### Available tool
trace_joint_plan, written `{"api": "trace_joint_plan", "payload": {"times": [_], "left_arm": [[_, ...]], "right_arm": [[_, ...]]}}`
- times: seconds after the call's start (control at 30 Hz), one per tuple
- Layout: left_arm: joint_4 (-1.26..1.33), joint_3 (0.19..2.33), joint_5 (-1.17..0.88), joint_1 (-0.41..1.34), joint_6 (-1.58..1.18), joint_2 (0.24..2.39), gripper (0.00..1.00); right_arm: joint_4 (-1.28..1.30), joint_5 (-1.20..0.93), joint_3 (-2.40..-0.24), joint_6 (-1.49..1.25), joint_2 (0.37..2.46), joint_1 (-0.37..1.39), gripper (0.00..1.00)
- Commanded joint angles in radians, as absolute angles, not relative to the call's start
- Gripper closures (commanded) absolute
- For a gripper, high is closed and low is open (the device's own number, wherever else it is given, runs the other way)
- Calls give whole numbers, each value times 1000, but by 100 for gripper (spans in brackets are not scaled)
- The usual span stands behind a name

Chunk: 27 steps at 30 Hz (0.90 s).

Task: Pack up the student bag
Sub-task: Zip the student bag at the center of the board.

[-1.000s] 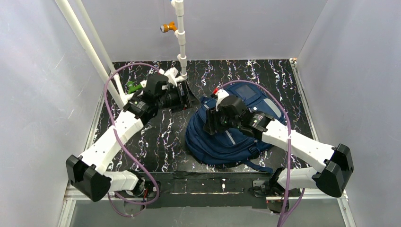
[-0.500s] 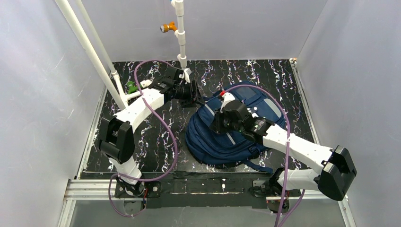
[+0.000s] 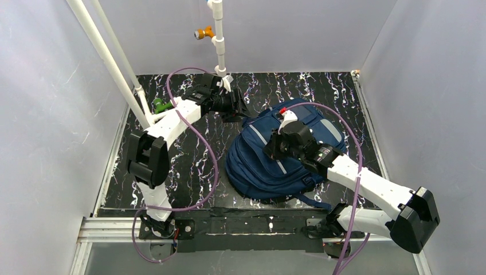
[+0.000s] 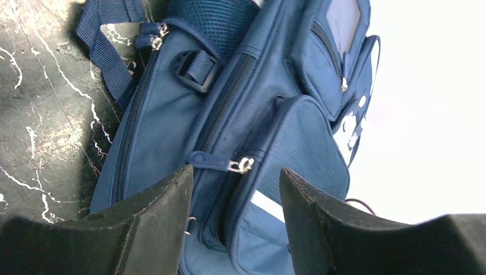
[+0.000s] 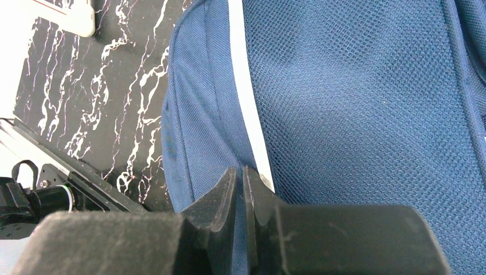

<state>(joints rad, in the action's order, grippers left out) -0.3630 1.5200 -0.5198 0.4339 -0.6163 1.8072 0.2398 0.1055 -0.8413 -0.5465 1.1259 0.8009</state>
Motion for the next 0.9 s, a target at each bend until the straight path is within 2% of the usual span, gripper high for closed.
{"api": "trace_joint_plan", "payload": {"times": [0.0, 0.27, 0.6, 0.67, 0.7, 0.8, 0.87], "left_arm": [[-353, 1565, -567, 426, -741, 1853, 43], [-368, 1602, -557, 468, -755, 1911, 42], [-428, 1619, -479, 524, -697, 1911, 66], [-428, 1613, -468, 531, -691, 1901, 67], [-429, 1610, -466, 534, -687, 1895, 71], [-433, 1585, -422, 535, -666, 1851, 97], [-452, 1578, -376, 534, -630, 1811, 100]], "right_arm": [[337, 213, -813, -504, 1121, 764, 83], [316, 190, -817, -509, 1129, 762, 83], [319, 181, -823, -500, 1124, 762, 83], [320, 182, -821, -499, 1122, 762, 83], [322, 183, -820, -499, 1120, 762, 83], [326, 196, -813, -500, 1111, 762, 83], [334, 210, -811, -500, 1108, 762, 83]]}}
